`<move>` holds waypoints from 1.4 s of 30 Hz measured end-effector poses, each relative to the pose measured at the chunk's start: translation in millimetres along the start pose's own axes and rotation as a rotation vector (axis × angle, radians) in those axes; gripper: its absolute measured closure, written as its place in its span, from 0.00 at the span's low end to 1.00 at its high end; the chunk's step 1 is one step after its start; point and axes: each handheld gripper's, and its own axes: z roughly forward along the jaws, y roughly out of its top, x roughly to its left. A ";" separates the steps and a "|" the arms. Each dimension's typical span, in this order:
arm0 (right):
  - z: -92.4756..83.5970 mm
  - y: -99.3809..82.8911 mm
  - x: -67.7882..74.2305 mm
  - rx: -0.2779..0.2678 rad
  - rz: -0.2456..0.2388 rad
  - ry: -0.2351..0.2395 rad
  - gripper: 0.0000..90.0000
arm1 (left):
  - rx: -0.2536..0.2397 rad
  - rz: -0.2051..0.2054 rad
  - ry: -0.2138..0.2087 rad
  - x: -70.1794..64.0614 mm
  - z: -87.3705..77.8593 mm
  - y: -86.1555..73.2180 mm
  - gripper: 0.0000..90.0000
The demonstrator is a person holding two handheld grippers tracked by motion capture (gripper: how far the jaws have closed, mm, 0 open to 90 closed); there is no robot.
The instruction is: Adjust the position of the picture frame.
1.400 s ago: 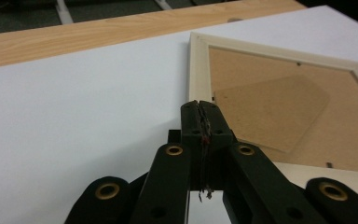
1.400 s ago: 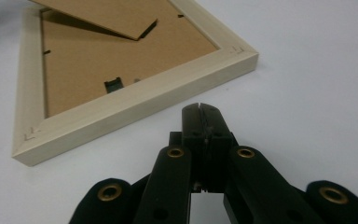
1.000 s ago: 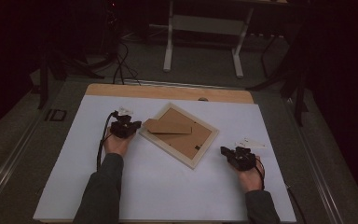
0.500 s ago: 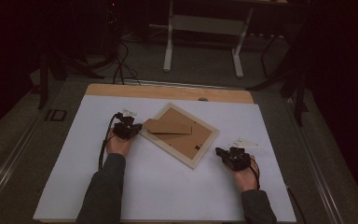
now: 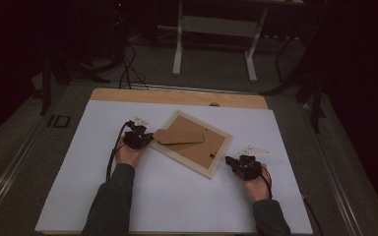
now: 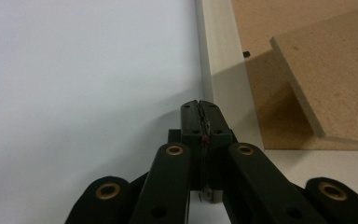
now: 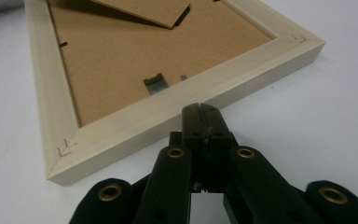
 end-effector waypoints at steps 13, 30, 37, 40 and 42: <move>6.7 -2.5 -0.4 0.030 0.017 -0.001 1.00 | -0.003 0.019 -0.031 -8.3 -3.9 -4.3 1.00; 8.1 -4.9 -7.1 0.048 0.066 -0.028 1.00 | -0.008 -0.003 -0.053 -17.8 -9.9 -17.5 1.00; 9.5 -2.3 -7.8 0.058 0.100 -0.028 1.00 | -0.006 -0.027 -0.029 -22.8 -15.0 -21.8 1.00; 10.8 -0.9 -7.8 0.060 0.111 -0.030 1.00 | -0.010 -0.038 -0.030 -23.6 -17.3 -24.7 1.00; 11.5 0.1 -8.5 0.063 0.111 -0.028 1.00 | -0.006 -0.034 -0.033 -23.3 -18.7 -25.7 1.00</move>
